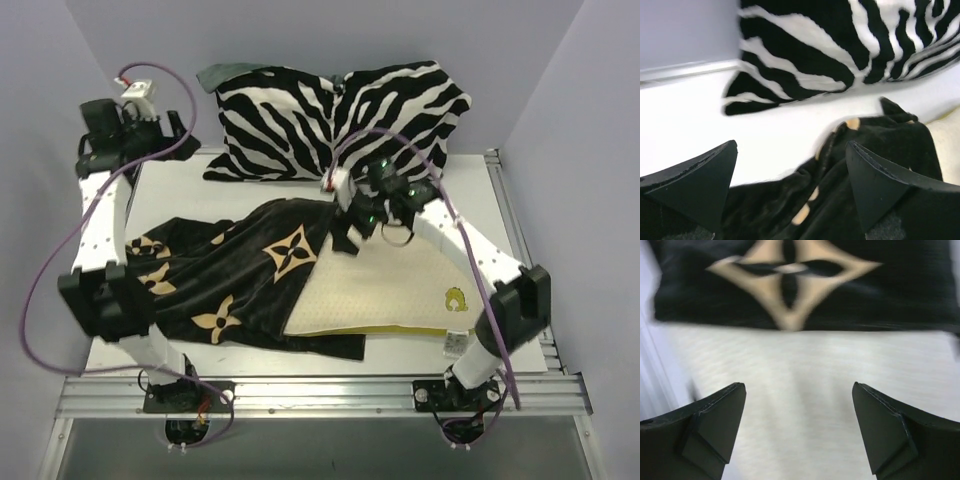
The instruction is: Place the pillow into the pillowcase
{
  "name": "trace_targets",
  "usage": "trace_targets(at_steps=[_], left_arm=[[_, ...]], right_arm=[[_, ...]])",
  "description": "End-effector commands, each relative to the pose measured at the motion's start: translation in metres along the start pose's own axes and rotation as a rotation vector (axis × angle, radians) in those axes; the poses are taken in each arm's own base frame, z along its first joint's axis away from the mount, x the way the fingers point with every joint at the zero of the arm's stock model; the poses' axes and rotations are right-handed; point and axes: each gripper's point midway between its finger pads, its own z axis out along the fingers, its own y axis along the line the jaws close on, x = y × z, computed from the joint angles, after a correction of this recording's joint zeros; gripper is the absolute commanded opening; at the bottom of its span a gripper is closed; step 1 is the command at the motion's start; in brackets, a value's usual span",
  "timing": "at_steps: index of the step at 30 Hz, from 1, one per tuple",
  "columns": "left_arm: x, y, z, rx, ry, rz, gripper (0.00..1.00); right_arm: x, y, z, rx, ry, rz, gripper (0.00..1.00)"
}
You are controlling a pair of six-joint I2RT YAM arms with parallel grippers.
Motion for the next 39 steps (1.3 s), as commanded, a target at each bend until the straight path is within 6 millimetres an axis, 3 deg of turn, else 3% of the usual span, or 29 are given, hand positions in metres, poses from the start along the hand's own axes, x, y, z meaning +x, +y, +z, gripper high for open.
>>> trace_targets(at_steps=[1, 2, 3, 4, 6, 9, 12, 13, 14, 16, 17, 19, 21, 22, 24, 25, 27, 28, 29, 31, 33, 35, 39], left_arm=[[-0.002, -0.003, -0.057, -0.159, -0.025, 0.108, 0.97], [-0.002, -0.005, -0.066, -0.158, -0.036, 0.119, 0.97], [-0.004, -0.012, -0.08, -0.147, -0.051, 0.131, 0.97], [0.002, -0.007, -0.09, -0.153, -0.042, 0.085, 0.97], [0.012, -0.016, -0.104, -0.069, -0.018, -0.025, 0.98], [0.029, -0.035, -0.119, 0.023, 0.031, -0.107, 0.97], [0.041, -0.051, -0.135, 0.052, 0.053, 0.035, 0.98], [0.052, -0.054, -0.142, 0.066, 0.086, 0.121, 0.97], [0.061, -0.062, -0.148, 0.098, 0.109, 0.177, 0.97], [0.081, -0.076, -0.164, 0.156, 0.161, 0.418, 0.97], [0.108, -0.09, -0.177, 0.215, 0.244, 0.435, 0.97], [0.15, -0.105, -0.194, 0.326, 0.314, 0.639, 0.95], [0.21, -0.132, -0.219, 0.484, 0.44, 0.681, 0.93], [0.231, -0.136, -0.226, 0.547, 0.48, 0.772, 0.93], [0.252, -0.147, -0.232, 0.598, 0.472, 0.885, 0.92], [0.279, -0.157, -0.232, 0.693, 0.499, 0.922, 0.92], [0.291, -0.172, -0.219, 0.755, 0.436, 1.045, 0.92], [0.317, -0.194, -0.219, 0.858, 0.477, 1.033, 0.92], [0.312, -0.193, -0.196, 0.804, 0.439, 1.136, 0.92], [0.321, -0.212, -0.172, 0.796, 0.428, 1.19, 0.92], [0.348, -0.231, -0.162, 0.856, 0.483, 1.314, 0.91], [0.349, -0.259, -0.147, 0.876, 0.43, 1.353, 0.91], [0.364, -0.265, -0.111, 0.815, 0.502, 1.383, 0.91]], right_arm=[[0.052, 0.113, -0.006, -0.262, 0.16, -0.116, 0.91], [0.061, 0.12, 0.0, -0.256, 0.182, -0.149, 0.92], [0.08, 0.142, 0.006, -0.296, 0.23, -0.178, 0.93], [0.085, 0.149, 0.01, -0.298, 0.241, -0.182, 0.94], [0.098, 0.158, 0.024, -0.272, 0.274, -0.232, 0.98], [0.115, 0.15, 0.056, -0.183, 0.343, -0.318, 1.0], [0.126, 0.138, 0.091, -0.138, 0.43, -0.293, 0.98], [0.113, 0.126, 0.098, -0.108, 0.415, -0.266, 0.93], [0.117, 0.119, 0.109, -0.104, 0.443, -0.236, 0.74], [0.104, 0.112, 0.114, -0.102, 0.413, -0.16, 0.49], [0.087, 0.1, 0.113, -0.092, 0.373, -0.124, 0.32], [0.07, 0.104, 0.109, -0.141, 0.317, -0.075, 0.19], [0.054, 0.103, 0.101, -0.17, 0.267, -0.048, 0.05], [0.049, 0.103, 0.099, -0.179, 0.252, -0.036, 0.0], [0.039, 0.112, 0.094, -0.245, 0.217, -0.021, 0.0], [0.038, 0.114, 0.094, -0.258, 0.213, -0.019, 0.0], [0.038, 0.119, 0.094, -0.31, 0.218, -0.004, 0.0], [0.038, 0.12, 0.095, -0.315, 0.22, 0.005, 0.0], [0.045, 0.12, 0.097, -0.331, 0.246, 0.026, 0.0], [0.04, 0.115, 0.095, -0.351, 0.233, 0.065, 0.0], [0.042, 0.113, 0.096, -0.37, 0.243, 0.099, 0.0], [0.041, 0.109, 0.095, -0.372, 0.246, 0.119, 0.0], [0.039, 0.108, 0.093, -0.379, 0.241, 0.106, 0.0]])
